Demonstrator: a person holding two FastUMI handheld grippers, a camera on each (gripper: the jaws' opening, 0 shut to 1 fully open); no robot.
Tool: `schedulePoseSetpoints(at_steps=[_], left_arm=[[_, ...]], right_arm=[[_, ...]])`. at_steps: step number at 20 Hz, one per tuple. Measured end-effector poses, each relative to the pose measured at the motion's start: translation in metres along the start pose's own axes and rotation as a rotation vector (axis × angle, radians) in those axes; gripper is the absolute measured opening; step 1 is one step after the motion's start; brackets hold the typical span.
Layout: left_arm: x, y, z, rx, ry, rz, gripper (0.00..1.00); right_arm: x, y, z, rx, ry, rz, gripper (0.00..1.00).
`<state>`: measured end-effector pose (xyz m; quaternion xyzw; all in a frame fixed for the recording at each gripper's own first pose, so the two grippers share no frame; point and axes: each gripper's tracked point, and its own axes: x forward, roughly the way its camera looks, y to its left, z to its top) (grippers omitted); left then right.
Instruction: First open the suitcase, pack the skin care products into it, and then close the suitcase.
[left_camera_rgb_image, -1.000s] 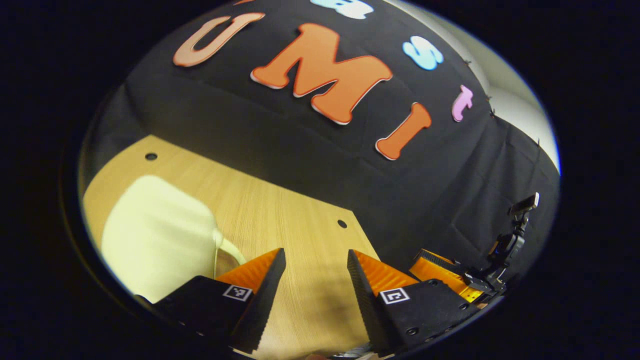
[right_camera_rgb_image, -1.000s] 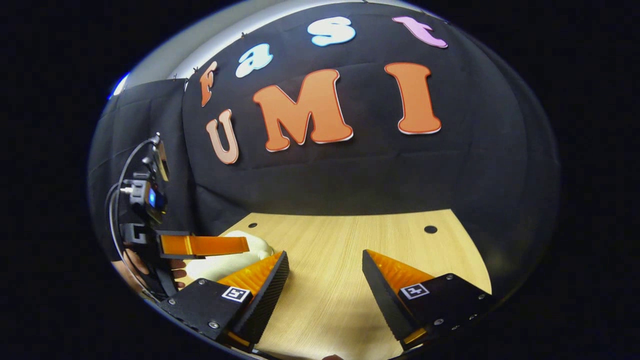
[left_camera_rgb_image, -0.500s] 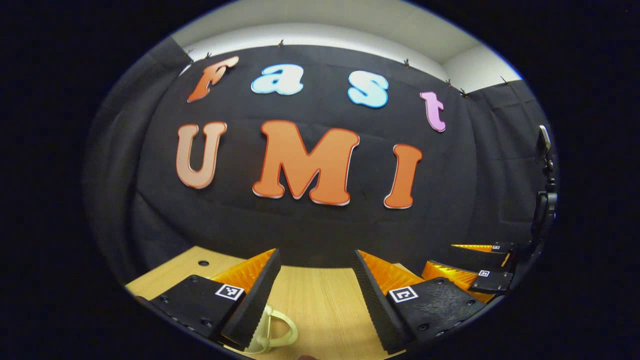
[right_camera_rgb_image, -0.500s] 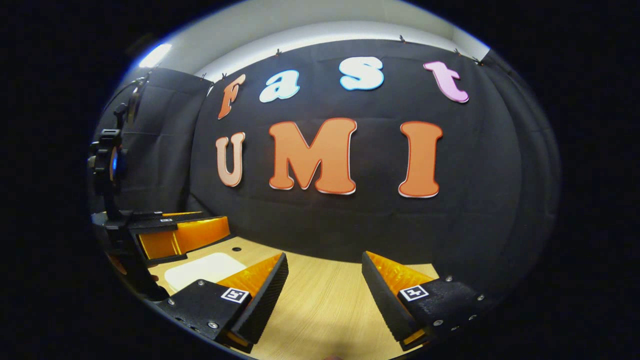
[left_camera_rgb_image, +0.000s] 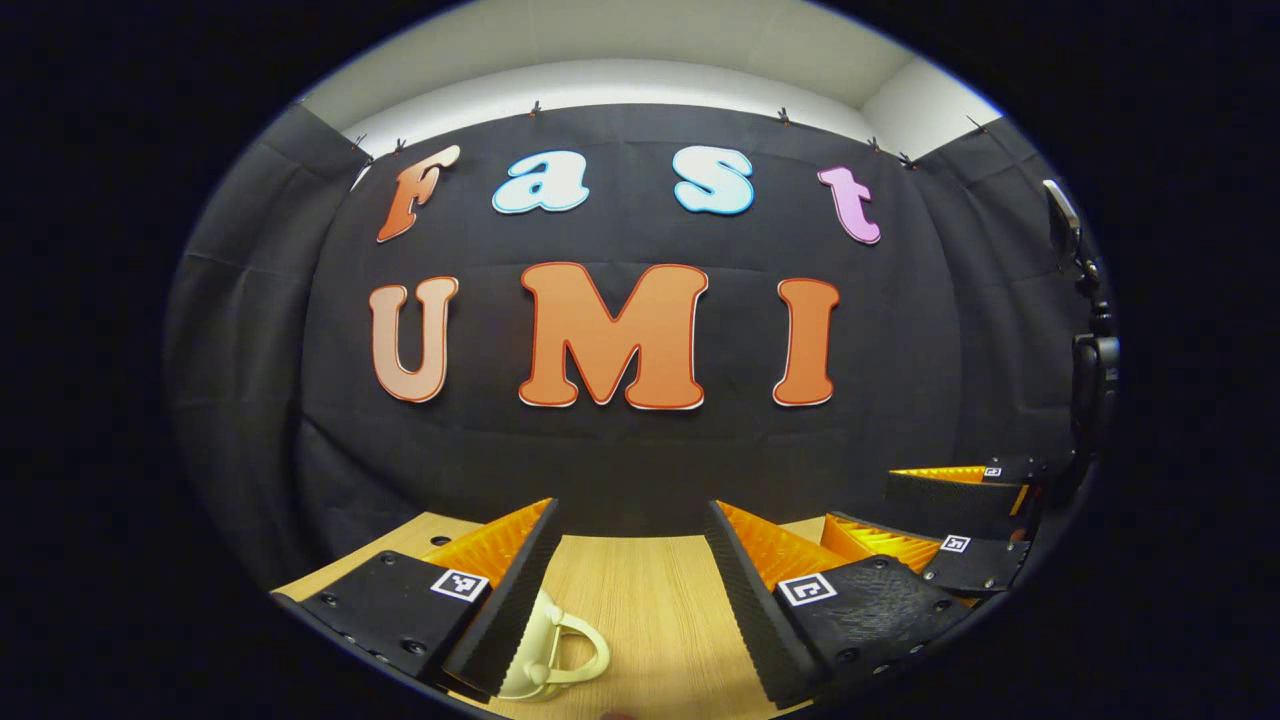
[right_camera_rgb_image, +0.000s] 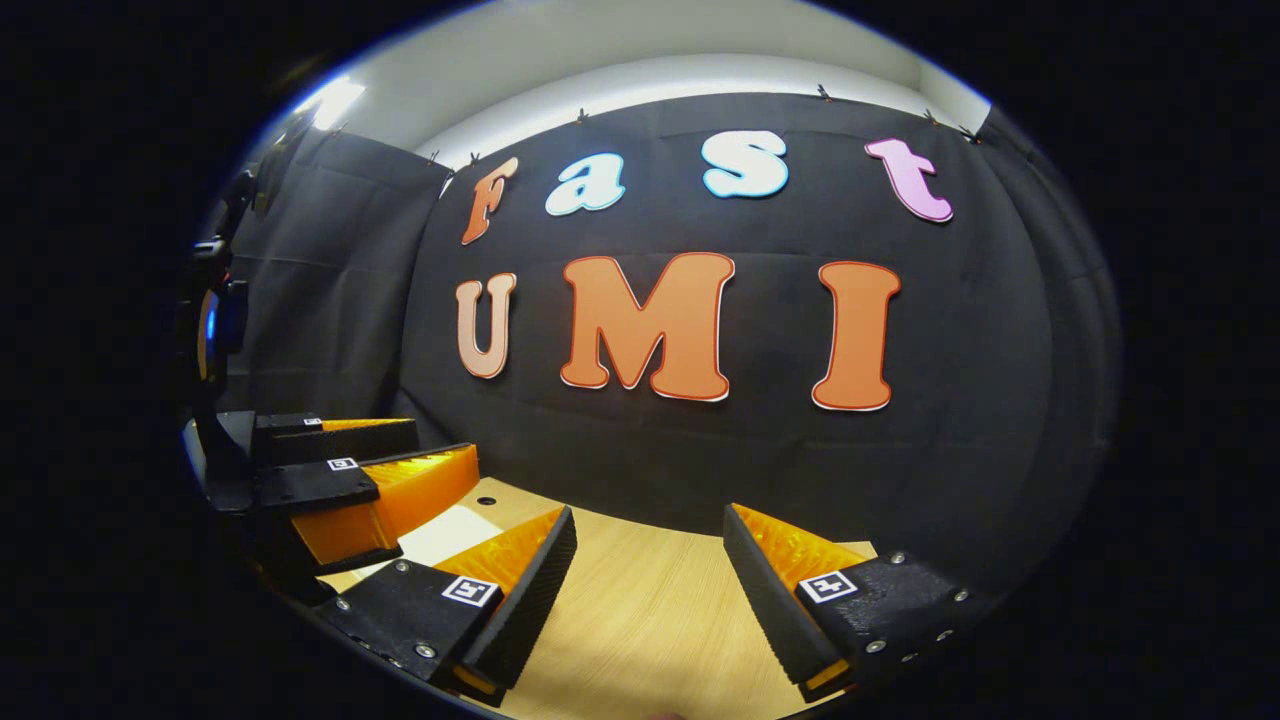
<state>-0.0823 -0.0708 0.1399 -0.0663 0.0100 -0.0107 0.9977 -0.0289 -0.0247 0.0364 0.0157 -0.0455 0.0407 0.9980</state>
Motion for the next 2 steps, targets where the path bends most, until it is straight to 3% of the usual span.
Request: schedulePoseSetpoints(at_steps=[2], left_arm=[[-0.0011,-0.0014,0.0003,0.016,0.005,0.008,0.89]], right_arm=[[-0.0002,0.0024,0.0000,-0.011,-0.001,0.005,0.94]])
